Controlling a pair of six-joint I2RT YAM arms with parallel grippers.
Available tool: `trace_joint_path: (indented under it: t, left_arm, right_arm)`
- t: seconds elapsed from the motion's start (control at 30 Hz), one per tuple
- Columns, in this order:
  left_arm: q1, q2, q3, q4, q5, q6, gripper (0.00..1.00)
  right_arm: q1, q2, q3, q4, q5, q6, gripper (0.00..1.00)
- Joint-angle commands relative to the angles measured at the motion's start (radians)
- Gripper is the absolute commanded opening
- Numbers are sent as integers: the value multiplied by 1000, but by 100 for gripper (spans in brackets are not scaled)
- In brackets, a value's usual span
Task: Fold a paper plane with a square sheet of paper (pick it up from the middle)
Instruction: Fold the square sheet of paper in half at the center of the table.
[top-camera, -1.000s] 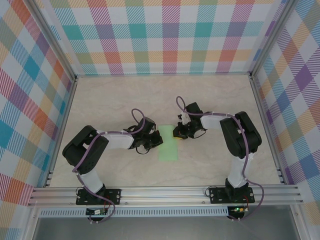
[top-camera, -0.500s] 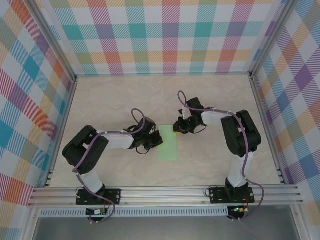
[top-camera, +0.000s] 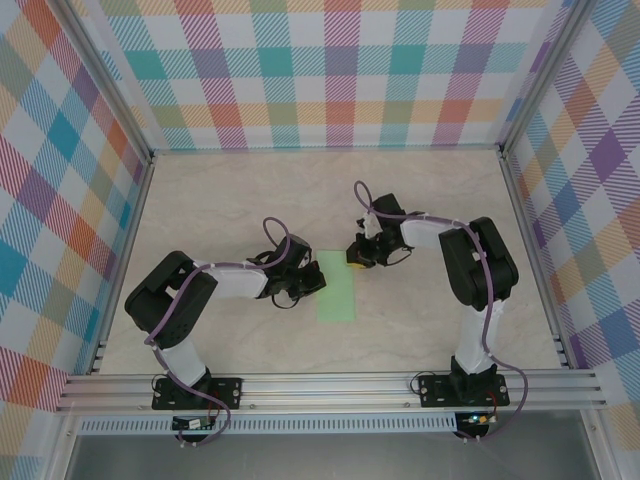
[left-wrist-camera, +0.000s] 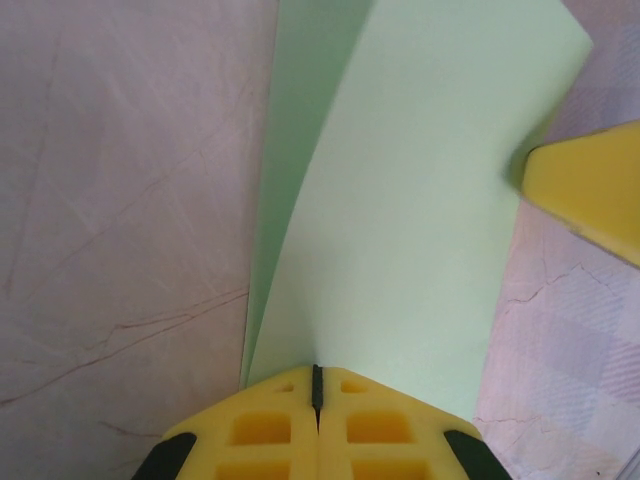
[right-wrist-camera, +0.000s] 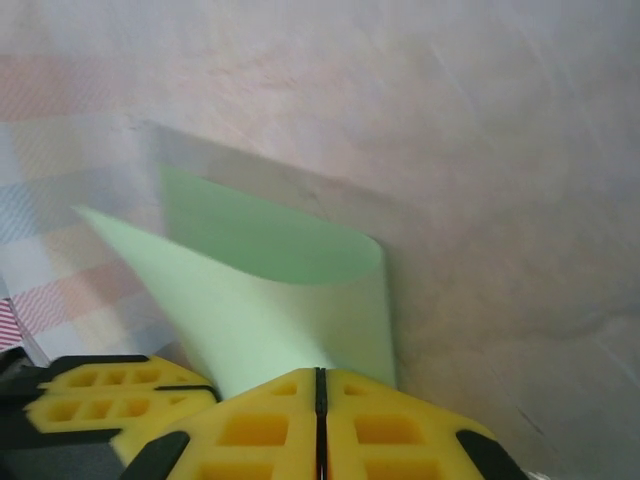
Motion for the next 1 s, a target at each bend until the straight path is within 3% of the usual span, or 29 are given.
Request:
trace_joint_path:
  t: [0.0,0.6,0.97]
  left_arm:
    - [-10,29,-46,-136,-59,17,0]
    - [-10,35,-52,-134,-58,19,0]
    - [-10,29,-46,-149,-59,22,0]
  right_arm:
    - [-8,-7,56,-29,-27,-20,9]
    - [-13,103,20,-17,49,19,10]
    - [-25,47,134,-66,-46,20,10]
